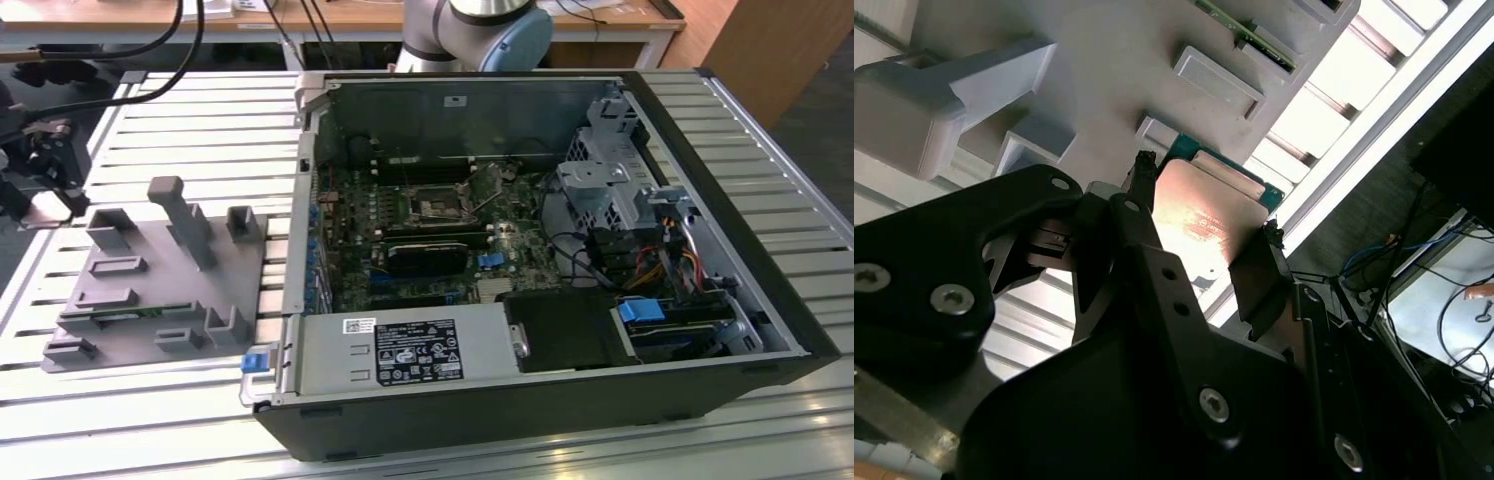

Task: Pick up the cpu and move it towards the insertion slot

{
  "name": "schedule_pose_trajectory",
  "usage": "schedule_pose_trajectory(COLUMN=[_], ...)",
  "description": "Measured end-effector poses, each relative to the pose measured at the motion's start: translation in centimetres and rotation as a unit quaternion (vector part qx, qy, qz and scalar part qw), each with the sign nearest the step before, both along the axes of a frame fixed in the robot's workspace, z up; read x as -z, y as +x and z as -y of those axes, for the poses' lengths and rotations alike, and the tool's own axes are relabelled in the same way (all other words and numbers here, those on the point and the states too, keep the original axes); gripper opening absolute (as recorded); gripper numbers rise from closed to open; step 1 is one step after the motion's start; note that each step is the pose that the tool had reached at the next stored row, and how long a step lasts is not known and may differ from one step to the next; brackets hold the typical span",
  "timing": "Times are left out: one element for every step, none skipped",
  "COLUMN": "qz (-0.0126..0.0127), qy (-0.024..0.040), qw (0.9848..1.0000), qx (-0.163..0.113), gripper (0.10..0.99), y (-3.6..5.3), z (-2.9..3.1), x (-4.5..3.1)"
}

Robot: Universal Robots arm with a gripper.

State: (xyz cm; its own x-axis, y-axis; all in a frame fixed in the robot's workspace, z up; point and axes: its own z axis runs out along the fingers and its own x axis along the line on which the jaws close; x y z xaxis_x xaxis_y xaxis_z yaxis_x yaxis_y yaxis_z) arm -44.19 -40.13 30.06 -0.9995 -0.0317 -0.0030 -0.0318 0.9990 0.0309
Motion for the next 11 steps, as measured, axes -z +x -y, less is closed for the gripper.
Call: schedule_pose_trajectory(qz=[-0.0001,-0.0001,0.0,0.0,0.0,0.0,0.0,-0.0001,-0.0001,-0.0001,0.0], qy=[0.0,0.0,0.0,0.0,0.0,0.0,0.0,-0.0001,-0.0001,-0.0001,0.0], qw=[1.0,1.0,1.0,1.0,1.0,1.0,1.0,1.0,1.0,1.0,1.0], qx=[0.0,0.0,0.0,0.0,0.0,0.0,0.0,0.0,0.0,0.0,0.0], gripper=[0.545,0.545,0.545,0.545,0.545,0.545,0.545,0.545,0.545,0.545,0.545], y=[0.0,0.0,0.0,0.0,0.0,0.0,0.0,0.0,0.0,0.0,0.0], z=[0.0,0.0,0.0,0.0,0.0,-0.01,-0.01,-0.01,-0.01,-0.01,-0.01], x=[-0.06,-0.11,-0.17,-0.21,-0.26,-0.31,-0.35,-0.43,-0.51,-0.57,-0.62])
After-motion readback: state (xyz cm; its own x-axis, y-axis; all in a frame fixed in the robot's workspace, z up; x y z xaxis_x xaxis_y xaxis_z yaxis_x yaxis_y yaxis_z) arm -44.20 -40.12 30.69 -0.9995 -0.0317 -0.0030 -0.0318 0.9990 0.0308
